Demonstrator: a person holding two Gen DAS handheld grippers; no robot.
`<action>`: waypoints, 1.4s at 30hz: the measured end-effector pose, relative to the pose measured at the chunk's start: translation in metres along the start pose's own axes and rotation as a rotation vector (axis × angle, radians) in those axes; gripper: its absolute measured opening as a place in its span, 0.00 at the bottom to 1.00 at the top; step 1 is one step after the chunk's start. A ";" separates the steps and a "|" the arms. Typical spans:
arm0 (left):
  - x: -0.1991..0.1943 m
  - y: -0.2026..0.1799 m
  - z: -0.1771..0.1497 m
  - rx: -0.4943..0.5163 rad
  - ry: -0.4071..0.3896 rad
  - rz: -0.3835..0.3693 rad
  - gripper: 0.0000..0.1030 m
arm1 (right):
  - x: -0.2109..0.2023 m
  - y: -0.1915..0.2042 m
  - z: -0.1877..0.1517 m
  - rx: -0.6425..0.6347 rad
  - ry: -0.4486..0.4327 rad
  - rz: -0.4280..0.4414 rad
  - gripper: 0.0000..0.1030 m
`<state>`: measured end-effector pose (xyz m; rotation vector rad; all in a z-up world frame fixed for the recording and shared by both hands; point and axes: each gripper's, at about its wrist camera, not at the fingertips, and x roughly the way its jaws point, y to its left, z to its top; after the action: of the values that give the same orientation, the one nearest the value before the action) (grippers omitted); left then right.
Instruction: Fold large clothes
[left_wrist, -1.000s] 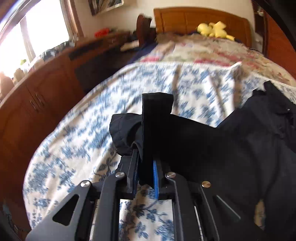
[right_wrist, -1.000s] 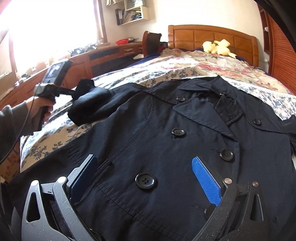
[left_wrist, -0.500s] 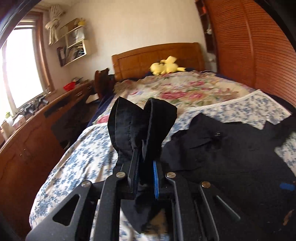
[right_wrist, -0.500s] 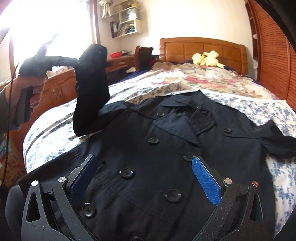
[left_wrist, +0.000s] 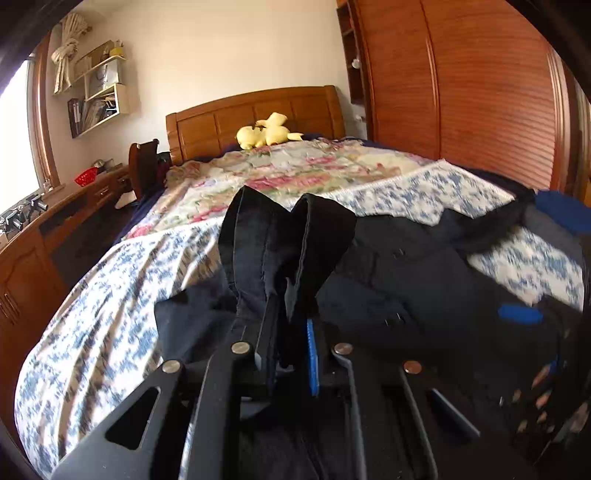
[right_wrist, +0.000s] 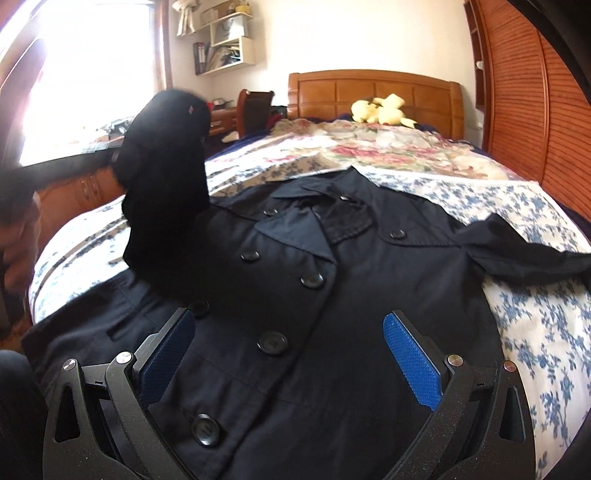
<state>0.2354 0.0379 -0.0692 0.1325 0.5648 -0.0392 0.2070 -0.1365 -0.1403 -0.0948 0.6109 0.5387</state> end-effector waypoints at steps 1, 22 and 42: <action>0.000 -0.003 -0.006 0.002 0.003 0.002 0.11 | -0.001 -0.002 -0.003 0.002 0.004 -0.005 1.00; -0.052 -0.001 -0.051 -0.091 -0.020 -0.109 0.52 | 0.007 -0.001 -0.012 -0.003 0.052 -0.039 1.00; -0.065 0.072 -0.086 -0.201 -0.015 0.022 0.53 | 0.050 0.021 0.001 -0.006 0.135 0.046 0.93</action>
<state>0.1404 0.1209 -0.0983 -0.0569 0.5487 0.0383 0.2307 -0.0954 -0.1667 -0.1240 0.7442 0.5816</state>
